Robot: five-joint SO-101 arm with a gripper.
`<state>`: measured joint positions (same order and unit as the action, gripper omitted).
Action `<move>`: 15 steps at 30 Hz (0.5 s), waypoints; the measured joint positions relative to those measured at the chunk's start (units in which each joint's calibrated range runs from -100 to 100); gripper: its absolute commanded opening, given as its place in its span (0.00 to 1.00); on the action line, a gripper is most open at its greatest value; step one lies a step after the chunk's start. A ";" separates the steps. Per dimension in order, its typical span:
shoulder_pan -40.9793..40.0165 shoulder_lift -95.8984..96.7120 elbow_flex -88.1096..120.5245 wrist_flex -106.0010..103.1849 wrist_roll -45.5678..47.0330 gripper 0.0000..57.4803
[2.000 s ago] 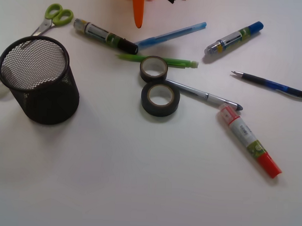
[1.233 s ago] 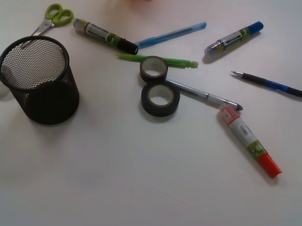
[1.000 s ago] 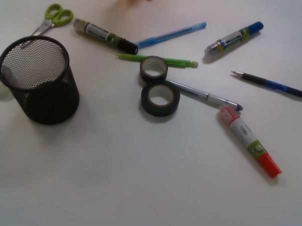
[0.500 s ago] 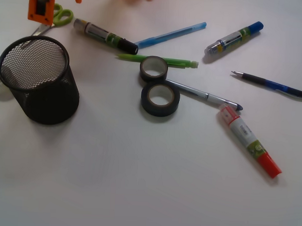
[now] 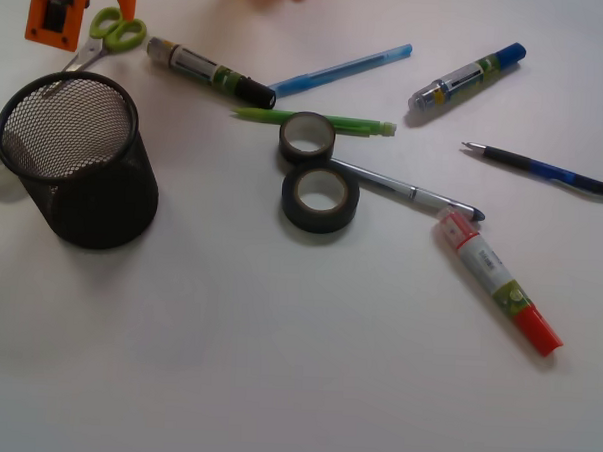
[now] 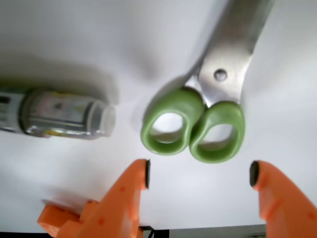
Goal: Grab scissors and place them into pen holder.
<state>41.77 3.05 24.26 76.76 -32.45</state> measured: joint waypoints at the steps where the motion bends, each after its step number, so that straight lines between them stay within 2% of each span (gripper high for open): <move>1: 0.81 0.00 0.99 -1.04 0.00 0.41; 9: 3.11 0.00 6.65 -6.57 -0.05 0.40; 15: 1.63 0.00 6.65 -6.39 0.00 0.40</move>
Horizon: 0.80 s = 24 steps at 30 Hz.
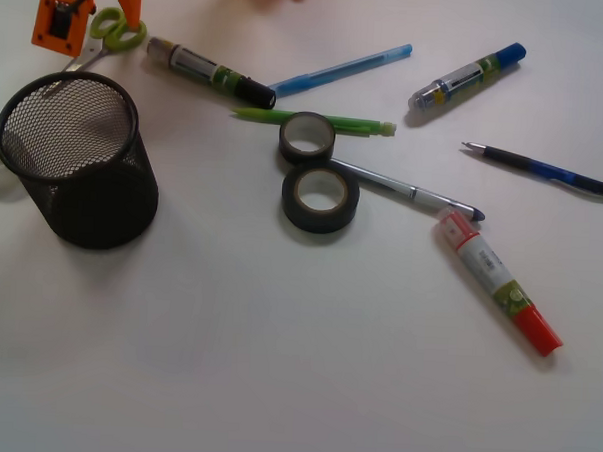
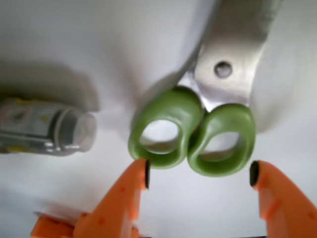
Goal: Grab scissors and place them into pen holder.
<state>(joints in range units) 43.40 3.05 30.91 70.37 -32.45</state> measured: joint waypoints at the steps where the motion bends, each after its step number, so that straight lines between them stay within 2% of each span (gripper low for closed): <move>1: 0.52 0.00 0.00 0.09 0.00 0.40; 24: -1.41 1.57 4.76 -8.29 -0.29 0.39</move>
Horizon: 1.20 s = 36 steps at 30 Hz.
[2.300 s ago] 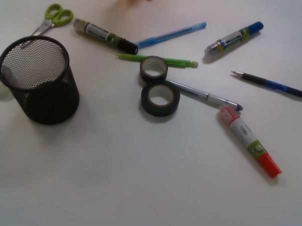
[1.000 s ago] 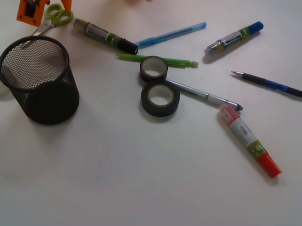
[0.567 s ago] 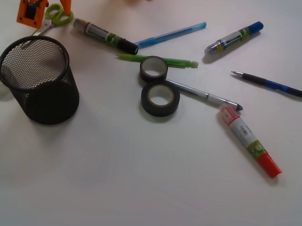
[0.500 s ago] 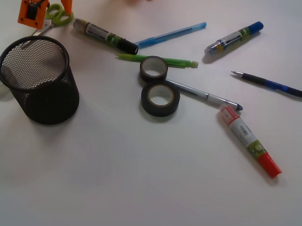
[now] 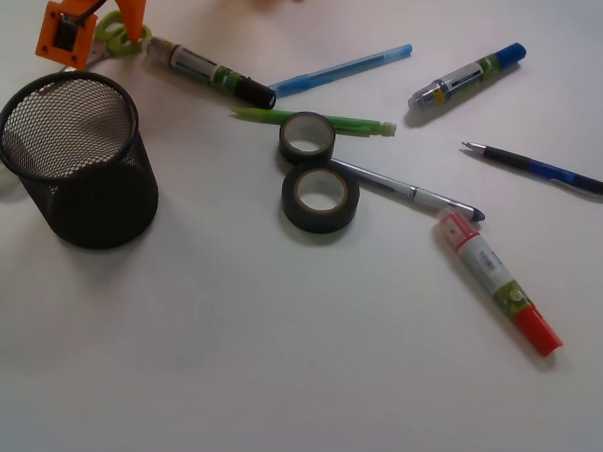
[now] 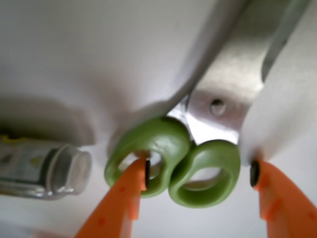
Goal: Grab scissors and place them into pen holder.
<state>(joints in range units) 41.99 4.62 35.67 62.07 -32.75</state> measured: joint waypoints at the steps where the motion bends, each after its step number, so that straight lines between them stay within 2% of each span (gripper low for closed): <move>1: 0.00 0.09 0.00 0.00 0.00 0.35; 3: 0.07 0.09 0.09 -0.26 0.00 0.24; 4: 0.30 0.09 0.09 -0.52 0.00 0.11; 6: 0.67 0.09 0.09 -0.52 0.05 0.00; 14: 0.59 0.00 0.09 -0.52 0.44 0.00; 22: 0.59 0.87 -4.22 -2.59 6.89 0.00; 30: 3.40 0.96 -26.33 8.29 14.11 0.00; 36: 4.37 0.96 -45.19 16.76 12.60 0.00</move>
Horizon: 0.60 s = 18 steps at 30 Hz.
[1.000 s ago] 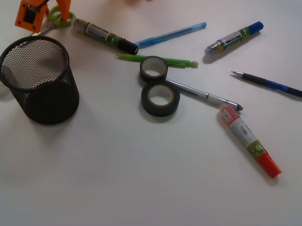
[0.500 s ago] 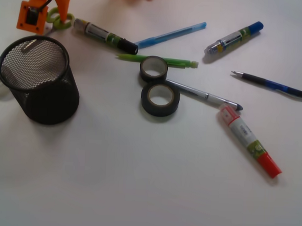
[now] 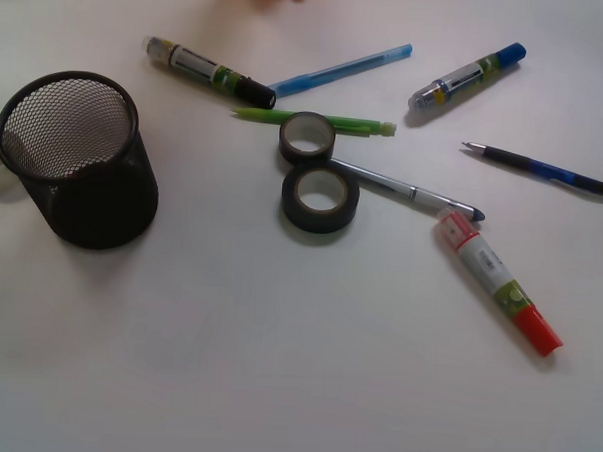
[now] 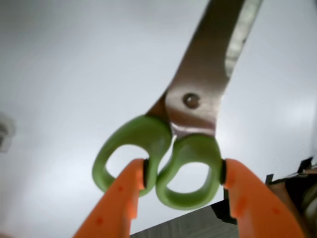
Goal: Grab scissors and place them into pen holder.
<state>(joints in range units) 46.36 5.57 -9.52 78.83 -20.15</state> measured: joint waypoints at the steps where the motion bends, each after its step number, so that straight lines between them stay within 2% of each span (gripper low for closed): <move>1: -0.44 0.00 -3.86 1.81 -0.88 0.00; 6: -5.33 0.00 -22.73 8.47 -7.62 0.00; 8: -11.32 0.00 -30.64 9.50 -13.97 0.00; 14: -24.49 0.17 -35.22 10.02 -26.47 0.00; 18: -32.33 1.39 -32.35 5.36 -29.74 0.00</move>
<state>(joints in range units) 14.02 6.97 -41.87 84.19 -49.89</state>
